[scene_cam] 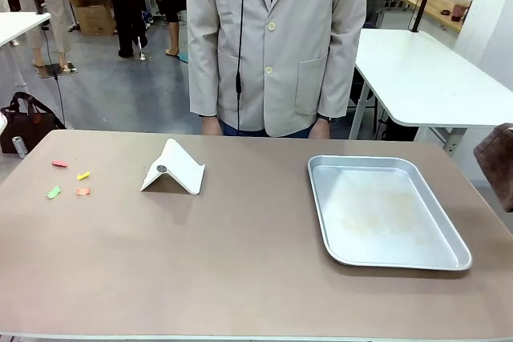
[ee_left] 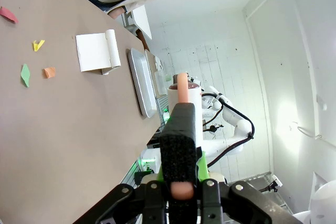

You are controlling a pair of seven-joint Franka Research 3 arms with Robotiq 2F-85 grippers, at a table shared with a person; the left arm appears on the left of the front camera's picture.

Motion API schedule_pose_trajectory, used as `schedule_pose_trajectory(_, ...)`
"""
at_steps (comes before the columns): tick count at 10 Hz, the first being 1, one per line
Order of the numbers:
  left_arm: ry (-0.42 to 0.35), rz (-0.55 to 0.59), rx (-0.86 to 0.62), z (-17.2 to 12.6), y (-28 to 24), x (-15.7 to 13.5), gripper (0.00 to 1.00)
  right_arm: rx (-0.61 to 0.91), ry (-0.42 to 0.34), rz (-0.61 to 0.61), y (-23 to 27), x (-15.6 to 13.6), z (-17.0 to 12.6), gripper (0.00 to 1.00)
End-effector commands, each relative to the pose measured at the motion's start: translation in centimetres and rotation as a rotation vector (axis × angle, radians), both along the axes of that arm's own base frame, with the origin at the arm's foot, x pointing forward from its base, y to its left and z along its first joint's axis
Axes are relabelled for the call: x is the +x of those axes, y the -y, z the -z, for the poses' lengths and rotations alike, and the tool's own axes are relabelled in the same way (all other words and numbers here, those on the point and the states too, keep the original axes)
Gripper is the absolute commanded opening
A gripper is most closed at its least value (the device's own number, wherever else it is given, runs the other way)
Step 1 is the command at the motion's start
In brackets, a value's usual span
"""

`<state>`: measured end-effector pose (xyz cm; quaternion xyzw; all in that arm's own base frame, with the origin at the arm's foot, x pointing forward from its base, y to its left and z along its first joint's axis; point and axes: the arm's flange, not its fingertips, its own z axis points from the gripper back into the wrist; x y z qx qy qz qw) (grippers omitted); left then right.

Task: Clean the surface of the table.
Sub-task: If a person points to the right, clean the right side of the table with your right hand, and if they point to the left, clean the left side with your left hand, then clean the area not pointed to by the person.

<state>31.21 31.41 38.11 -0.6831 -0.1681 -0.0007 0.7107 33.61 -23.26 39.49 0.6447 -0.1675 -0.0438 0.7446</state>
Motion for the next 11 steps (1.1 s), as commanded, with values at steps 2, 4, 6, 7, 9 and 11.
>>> schedule_pose_trajectory(2,0.002,0.006,-0.003,-0.10,0.05,-0.21,0.00,0.021,0.009,-0.003,0.14,-0.41,-0.26,0.09)
schedule_pose_trajectory(4,0.002,0.006,-0.003,-0.10,0.05,-0.21,0.00,0.021,0.009,-0.003,0.14,-0.41,-0.26,0.09)
schedule_pose_trajectory(6,0.002,0.006,-0.003,-0.10,0.05,-0.21,0.00,0.021,0.009,-0.003,0.14,-0.41,-0.26,0.09)
schedule_pose_trajectory(7,0.002,0.006,-0.003,-0.10,0.05,-0.21,0.00,0.021,0.009,-0.003,0.14,-0.41,-0.26,0.09)
schedule_pose_trajectory(9,0.002,0.006,-0.003,-0.10,0.05,-0.21,0.00,0.021,0.009,-0.003,0.14,-0.41,-0.26,0.09)
schedule_pose_trajectory(11,0.002,0.006,-0.003,-0.10,0.05,-0.21,0.00,0.021,0.009,-0.003,0.14,-0.41,-0.26,0.09)
